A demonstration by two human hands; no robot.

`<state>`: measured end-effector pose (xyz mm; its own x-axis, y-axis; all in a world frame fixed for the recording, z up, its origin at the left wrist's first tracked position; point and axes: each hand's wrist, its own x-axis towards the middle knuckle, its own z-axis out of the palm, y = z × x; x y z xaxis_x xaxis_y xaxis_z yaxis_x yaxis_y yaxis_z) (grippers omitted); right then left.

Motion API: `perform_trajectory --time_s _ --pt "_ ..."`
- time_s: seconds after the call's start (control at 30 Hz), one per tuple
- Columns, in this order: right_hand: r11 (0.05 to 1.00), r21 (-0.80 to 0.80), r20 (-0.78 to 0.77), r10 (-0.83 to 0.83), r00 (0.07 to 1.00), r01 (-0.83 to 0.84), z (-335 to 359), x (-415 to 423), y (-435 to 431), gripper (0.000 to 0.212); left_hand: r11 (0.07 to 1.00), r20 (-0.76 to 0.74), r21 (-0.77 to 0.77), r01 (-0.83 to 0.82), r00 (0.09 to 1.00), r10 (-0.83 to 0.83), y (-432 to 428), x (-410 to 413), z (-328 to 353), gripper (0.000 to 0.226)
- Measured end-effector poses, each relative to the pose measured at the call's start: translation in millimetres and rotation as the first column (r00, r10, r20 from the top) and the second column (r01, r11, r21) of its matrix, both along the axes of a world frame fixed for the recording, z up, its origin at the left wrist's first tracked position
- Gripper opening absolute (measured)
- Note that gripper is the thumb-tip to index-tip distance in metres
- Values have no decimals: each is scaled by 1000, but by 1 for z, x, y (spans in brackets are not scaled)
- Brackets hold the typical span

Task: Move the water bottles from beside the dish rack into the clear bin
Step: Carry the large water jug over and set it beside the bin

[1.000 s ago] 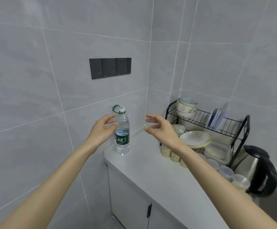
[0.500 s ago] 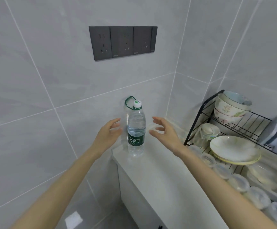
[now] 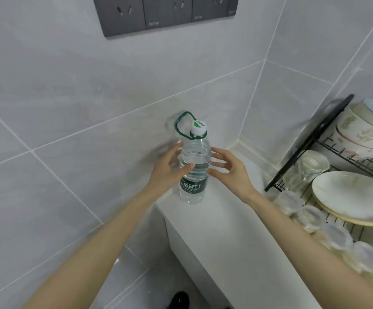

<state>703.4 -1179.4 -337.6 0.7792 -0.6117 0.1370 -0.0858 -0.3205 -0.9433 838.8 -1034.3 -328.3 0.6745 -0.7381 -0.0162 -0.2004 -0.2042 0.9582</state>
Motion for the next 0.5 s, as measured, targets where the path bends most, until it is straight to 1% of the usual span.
perform_trajectory --time_s 0.13,0.23,0.33,0.4,0.5 --pt "995 27 63 -102 993 101 -14 0 7 48 998 -1 -44 41 999 -42 -6 7 -9 69" --pt "990 76 86 -128 988 121 -20 -4 14 47 994 -4 -32 103 995 -103 -13 15 -8 72" --pt "992 92 57 -88 995 82 -22 -10 11 54 988 -20 -23 155 988 -156 -19 21 -9 79" --pt "992 114 11 -53 999 51 -26 -13 4 61 988 -3 -7 154 988 -155 -22 22 -12 89" --pt "988 156 -98 13 995 2 -40 -11 -3 80 989 39 10 147 988 -148 -27 22 -18 99"
